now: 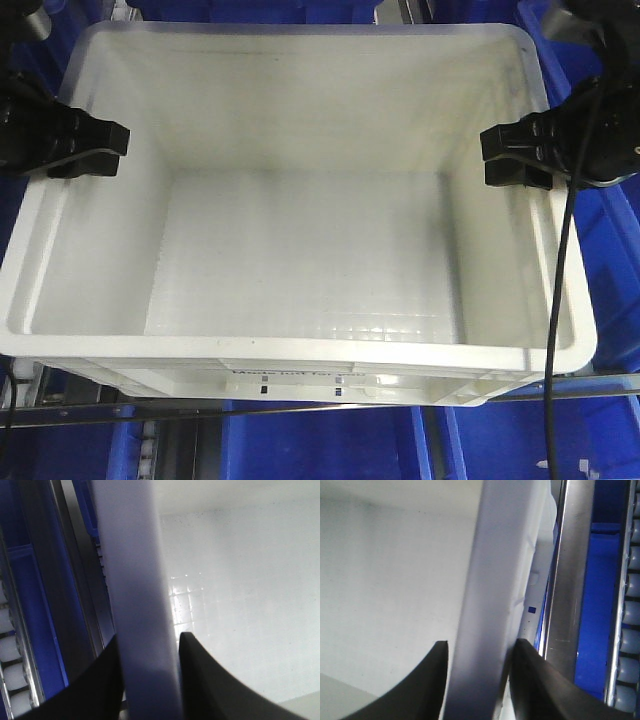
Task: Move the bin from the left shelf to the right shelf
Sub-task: 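Hold the white tote with both grippers above the blue-bin roller shelf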
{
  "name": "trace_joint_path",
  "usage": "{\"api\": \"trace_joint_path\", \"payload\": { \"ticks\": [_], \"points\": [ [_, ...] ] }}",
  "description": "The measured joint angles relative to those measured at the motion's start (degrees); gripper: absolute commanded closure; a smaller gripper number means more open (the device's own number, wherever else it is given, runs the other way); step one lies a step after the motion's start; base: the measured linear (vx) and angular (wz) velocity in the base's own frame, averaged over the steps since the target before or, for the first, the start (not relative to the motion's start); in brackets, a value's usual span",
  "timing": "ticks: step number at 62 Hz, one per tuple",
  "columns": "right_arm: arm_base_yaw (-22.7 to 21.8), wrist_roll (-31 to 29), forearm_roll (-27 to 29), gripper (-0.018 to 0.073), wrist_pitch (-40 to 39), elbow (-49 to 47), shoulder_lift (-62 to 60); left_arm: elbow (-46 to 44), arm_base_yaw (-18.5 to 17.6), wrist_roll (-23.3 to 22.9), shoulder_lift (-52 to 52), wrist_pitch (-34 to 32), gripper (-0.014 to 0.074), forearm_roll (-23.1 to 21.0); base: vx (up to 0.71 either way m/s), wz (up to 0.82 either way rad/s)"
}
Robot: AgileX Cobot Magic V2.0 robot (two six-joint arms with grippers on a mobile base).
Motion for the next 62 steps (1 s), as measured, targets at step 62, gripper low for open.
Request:
{"api": "trace_joint_path", "payload": {
  "ticks": [62],
  "points": [
    [0.0, 0.0, 0.0, 0.0564, 0.0, 0.0, 0.0, 0.0, 0.0, 0.0, 0.0, 0.0, 0.0604, 0.0, 0.0, 0.0]
  ]
}}
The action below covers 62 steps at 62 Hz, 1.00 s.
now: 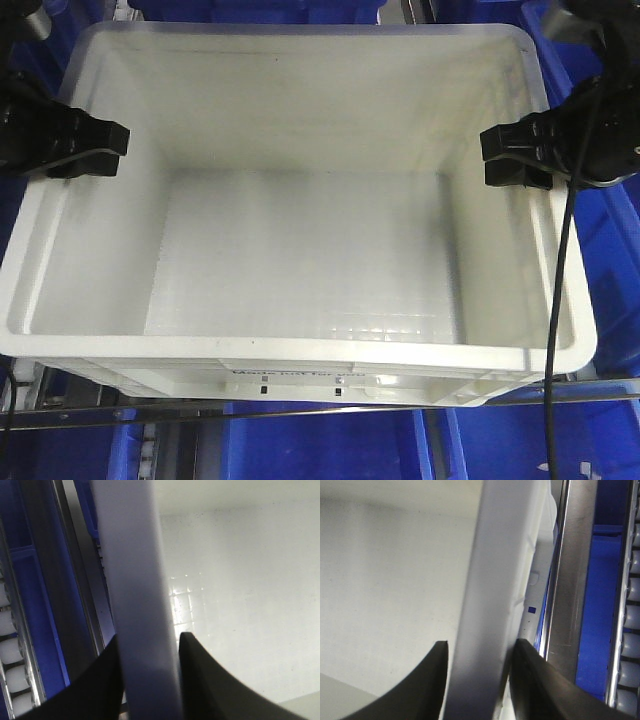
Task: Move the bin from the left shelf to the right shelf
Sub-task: 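Hold the white tote with both grippers above the blue-bin roller shelf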
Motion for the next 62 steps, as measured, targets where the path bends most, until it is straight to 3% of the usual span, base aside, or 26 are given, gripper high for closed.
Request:
{"api": "trace_joint_path", "payload": {
  "ticks": [62],
  "points": [
    [0.0, -1.81, 0.65, 0.0564, -6.69, 0.0, 1.66, 0.0, 0.0, -0.06, 0.0, -3.32, 0.0604, 1.05, 0.0, 0.0]
  ]
}}
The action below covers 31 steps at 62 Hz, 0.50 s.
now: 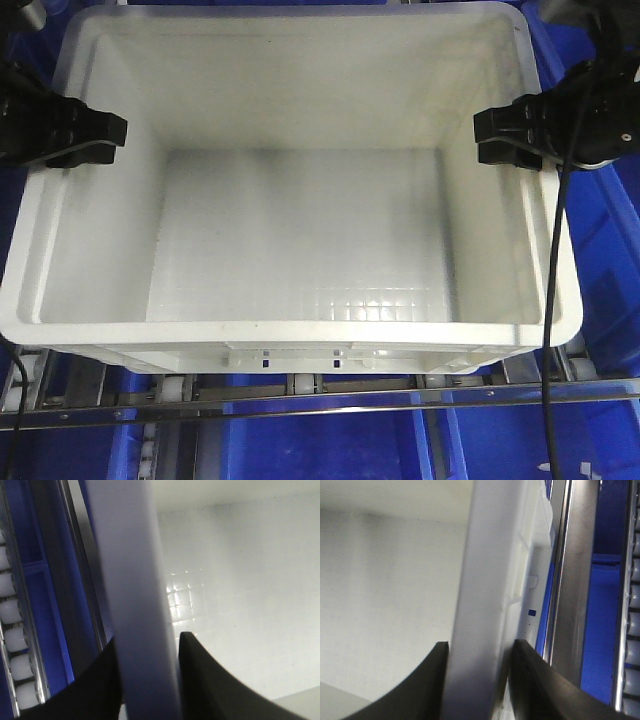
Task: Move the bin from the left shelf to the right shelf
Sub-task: 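Hold the white tote with both grippers above the blue-bin roller shelf, then lower the white tote with both grippers onto the roller shelf slot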
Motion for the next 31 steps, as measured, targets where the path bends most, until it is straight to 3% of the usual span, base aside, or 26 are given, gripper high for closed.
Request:
{"api": "trace_joint_path", "payload": {
  "ticks": [31],
  "points": [
    [0.0, -2.96, 0.26, 0.0564, -4.26, 0.0, 1.63, 0.31, 0.24, -0.49, 0.04, -2.58, 0.0604, -0.84, 0.0, 0.0]
  ]
}}
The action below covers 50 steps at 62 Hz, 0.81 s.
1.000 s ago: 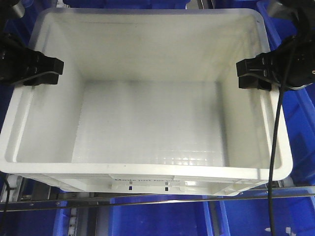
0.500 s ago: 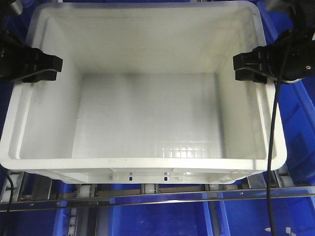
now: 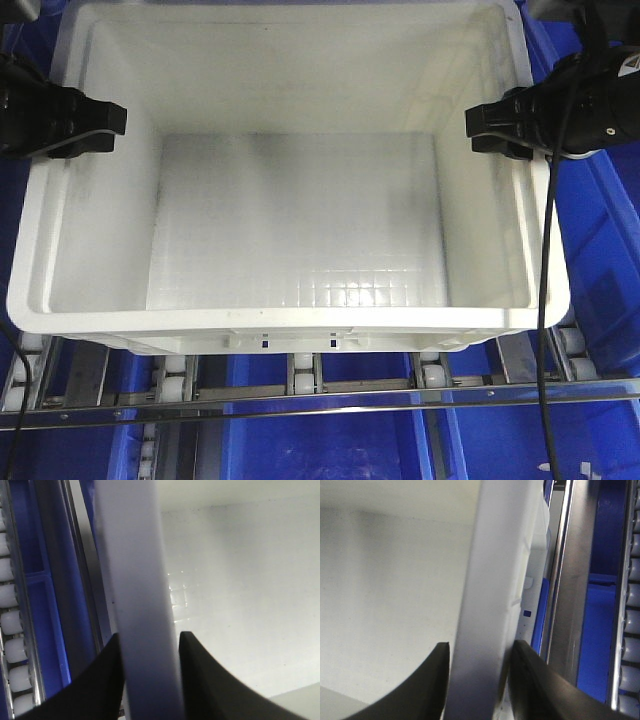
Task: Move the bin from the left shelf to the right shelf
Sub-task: 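Lower the white tote with both grippers onto the roller shelf slot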
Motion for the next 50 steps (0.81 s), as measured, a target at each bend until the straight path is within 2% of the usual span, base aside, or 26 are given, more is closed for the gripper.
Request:
{"api": "trace_joint_path", "payload": {
  "ticks": [50],
  "points": [
    [0.0, -1.23, -0.89, 0.0564, -4.19, 0.05, 2.56, 0.0, 0.32, -0.54, 3.36, 4.34, 0.0604, -1.91, 0.0, 0.0]
  ]
}}
